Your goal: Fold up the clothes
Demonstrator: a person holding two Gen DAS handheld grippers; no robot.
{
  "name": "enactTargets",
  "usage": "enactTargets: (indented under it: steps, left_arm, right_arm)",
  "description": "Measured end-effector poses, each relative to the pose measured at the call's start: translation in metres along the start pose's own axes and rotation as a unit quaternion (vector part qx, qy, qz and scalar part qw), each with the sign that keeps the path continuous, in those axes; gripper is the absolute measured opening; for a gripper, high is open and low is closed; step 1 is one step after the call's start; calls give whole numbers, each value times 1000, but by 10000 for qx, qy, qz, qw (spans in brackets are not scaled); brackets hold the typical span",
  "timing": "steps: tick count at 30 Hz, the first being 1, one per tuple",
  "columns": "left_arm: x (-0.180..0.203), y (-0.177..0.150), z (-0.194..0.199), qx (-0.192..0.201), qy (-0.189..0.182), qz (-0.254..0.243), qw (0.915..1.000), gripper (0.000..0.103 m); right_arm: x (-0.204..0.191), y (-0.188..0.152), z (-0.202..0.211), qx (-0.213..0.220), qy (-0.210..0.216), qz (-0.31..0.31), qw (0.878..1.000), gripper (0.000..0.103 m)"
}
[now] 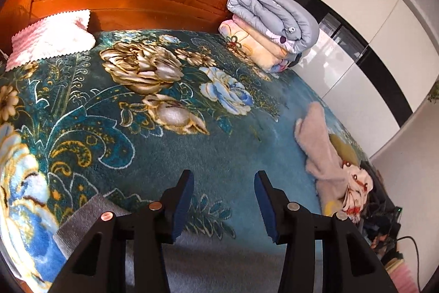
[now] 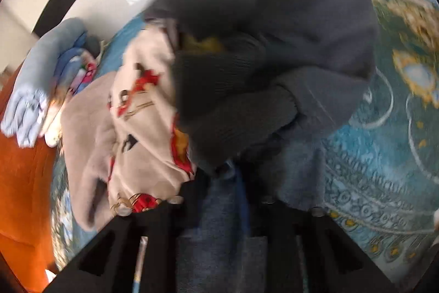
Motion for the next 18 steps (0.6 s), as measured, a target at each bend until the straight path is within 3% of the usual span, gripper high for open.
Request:
enactTargets:
  steps: [1,5,10,14,18]
  left_arm:
    - [-3,0,1,27,-71,31,10000,50]
    - [-22,-7,3,52,-217,334,9992,50]
    - [-49,-15,7,97,-320,841,9959,50]
    - [-63,-15,18,243,-384,1037,9936,50]
    - [-78,-13,28,414,-415,1253,9904,51]
  right_arm:
    - [1,1,1,12,108,-85,9999,8]
    - [-21,-3,35,234,540,126,9982,6]
    - [-112,-32,110,578,1490,1165,9802,6]
    - [-217,-104,148,758,2031,2503,9436,6]
    - [-314,-193,165,744,2460,3767,8900,6]
Point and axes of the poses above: each gripper's, at about its wrist camera, not at the fingertips, and z roughly against the way its jaws point, x to its right, y to its top, the point moved 6 cm from there along -z, roughly the way its jaws point, and after that the axes turned 13 degrees about -z, right-handed, at the moved point
